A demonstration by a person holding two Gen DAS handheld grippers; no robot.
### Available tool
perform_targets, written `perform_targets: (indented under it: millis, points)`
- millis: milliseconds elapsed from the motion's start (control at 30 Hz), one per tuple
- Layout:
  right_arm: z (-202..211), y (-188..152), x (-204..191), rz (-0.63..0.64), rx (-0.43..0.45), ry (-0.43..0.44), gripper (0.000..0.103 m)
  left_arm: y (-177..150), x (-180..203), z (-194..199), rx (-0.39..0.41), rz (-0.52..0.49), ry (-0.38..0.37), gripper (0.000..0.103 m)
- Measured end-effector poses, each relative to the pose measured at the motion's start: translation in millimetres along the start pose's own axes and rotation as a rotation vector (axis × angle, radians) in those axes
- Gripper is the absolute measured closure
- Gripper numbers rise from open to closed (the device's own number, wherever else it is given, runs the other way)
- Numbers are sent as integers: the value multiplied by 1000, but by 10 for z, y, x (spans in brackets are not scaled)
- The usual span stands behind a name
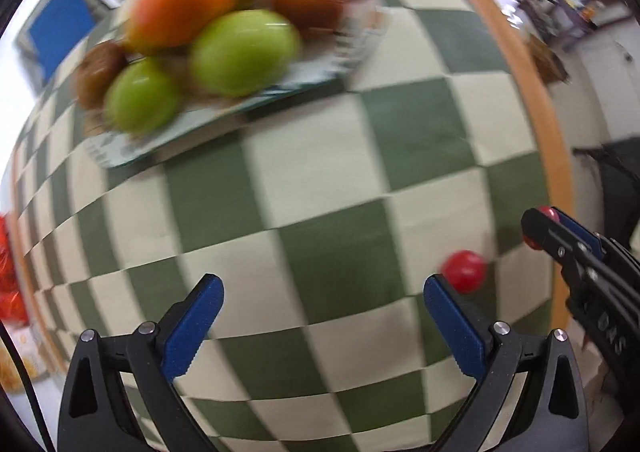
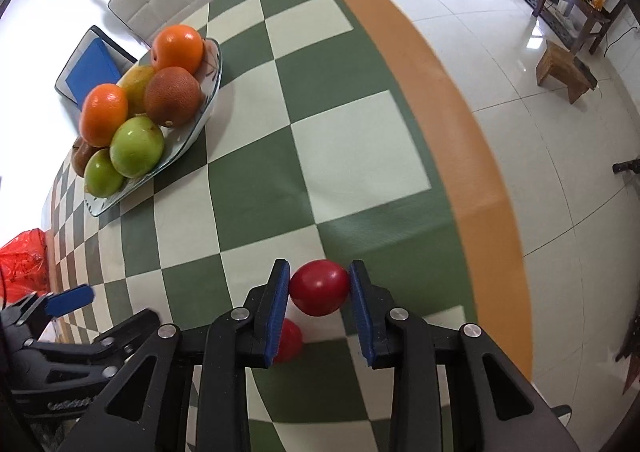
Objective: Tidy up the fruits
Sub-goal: 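Grasp one cherry tomato with the right gripper while the left grasps the other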
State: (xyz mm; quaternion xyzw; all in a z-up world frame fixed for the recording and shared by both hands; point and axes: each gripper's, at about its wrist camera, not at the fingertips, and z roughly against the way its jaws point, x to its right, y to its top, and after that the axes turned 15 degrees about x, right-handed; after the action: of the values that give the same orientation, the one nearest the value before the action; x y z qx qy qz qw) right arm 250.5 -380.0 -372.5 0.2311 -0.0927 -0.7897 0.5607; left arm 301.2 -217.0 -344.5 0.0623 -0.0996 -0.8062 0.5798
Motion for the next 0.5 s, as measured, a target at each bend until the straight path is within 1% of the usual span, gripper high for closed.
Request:
perform_targets:
  millis: [33,100,233,300,333,367,400,433,467,500]
  points:
    - [63,-20,21,2,7,-4,70,5,95,-30,-4,-18,-24,1]
    - [168,-42,70,-2,17,-18,70,8,255,-70,-8,-47,-66,6]
    - [364,-95,227,-17,29,-56,70,-17,562,-167,-34,-110,-124,16]
    - [441,-86,359,-36,27,-69,70,-49,701,-236,-55,-142,-134,32]
    - [458,-103,401,-41,26,-77,70,-40,747,-261,-67,-151,-134,38]
    - [482,-105,462,-46,25,-83,70,-47,777,-294,-79,-156,-134,51]
    - [496,-116,506,-53,23,-89,70,-65,807,-300,-79,-162,-129,57]
    - [543,-121,585,-60,22,-92,70,-60,826,-269,-58,-166,-136,63]
    - [563,-122,620,-63,21,-97,70,-56,835,-257,-57,-167,-141,71]
    - [589,-124,656,-64,22,-100,70,-49,832,-249,-62,-167,-148,75]
